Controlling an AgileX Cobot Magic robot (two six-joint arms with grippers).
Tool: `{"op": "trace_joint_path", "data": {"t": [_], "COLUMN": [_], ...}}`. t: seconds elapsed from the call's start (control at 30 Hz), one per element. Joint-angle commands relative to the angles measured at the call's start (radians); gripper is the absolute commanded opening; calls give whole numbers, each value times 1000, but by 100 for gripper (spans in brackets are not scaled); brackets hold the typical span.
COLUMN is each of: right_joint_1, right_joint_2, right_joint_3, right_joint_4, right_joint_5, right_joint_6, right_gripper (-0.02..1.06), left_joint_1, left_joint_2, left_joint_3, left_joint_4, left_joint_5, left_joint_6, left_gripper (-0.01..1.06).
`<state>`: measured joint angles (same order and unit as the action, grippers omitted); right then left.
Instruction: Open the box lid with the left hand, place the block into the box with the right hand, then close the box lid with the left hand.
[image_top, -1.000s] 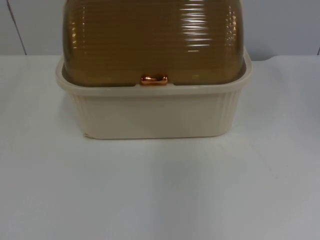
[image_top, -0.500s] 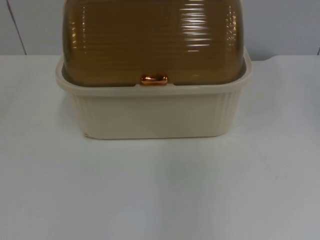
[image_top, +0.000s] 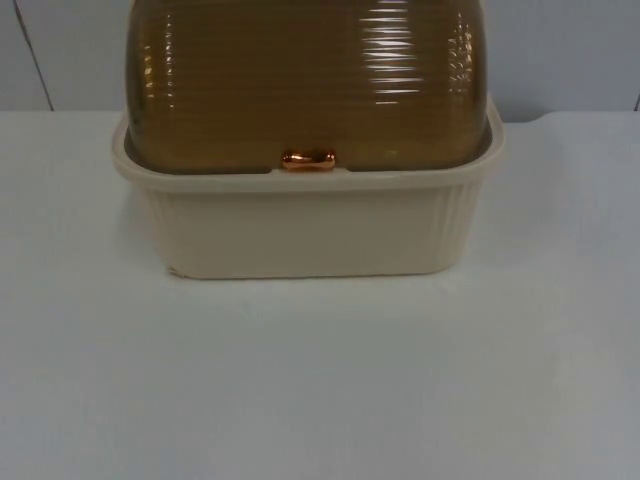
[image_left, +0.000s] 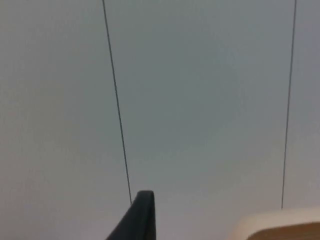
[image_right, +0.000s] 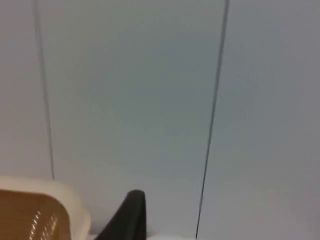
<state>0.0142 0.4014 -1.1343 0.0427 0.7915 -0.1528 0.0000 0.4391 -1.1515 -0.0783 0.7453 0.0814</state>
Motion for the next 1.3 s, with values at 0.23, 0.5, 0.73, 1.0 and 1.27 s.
{"op": "trace_joint_path", "data": {"t": [0.23,0.5,0.73,1.0,1.27], "right_joint_1": [5,4,7,7,9], "right_joint_2": [-144,-303,-379,-401,-401], "right_joint_3": [-152,-208,-208,-208,-120], "right_joint_4": [-61,-101,-64,-31,19], "right_joint_5": [90,283,296,427,430], "right_joint_6": [-61,-26,33,39,86], "right_gripper": [105,105,105,105,105], "left_joint_1": [7,88,23,8,8], "left_joint_2": [-99,-255,-372,-439,-439], "left_joint_3": [-147,-198,-191,-147,-127], "left_joint_4": [30,20,-9,41,12], "left_joint_5": [158,249,294,448,436], "left_joint_6": [-91,16,57,8,5], "left_gripper": [105,105,105,105,105]}}
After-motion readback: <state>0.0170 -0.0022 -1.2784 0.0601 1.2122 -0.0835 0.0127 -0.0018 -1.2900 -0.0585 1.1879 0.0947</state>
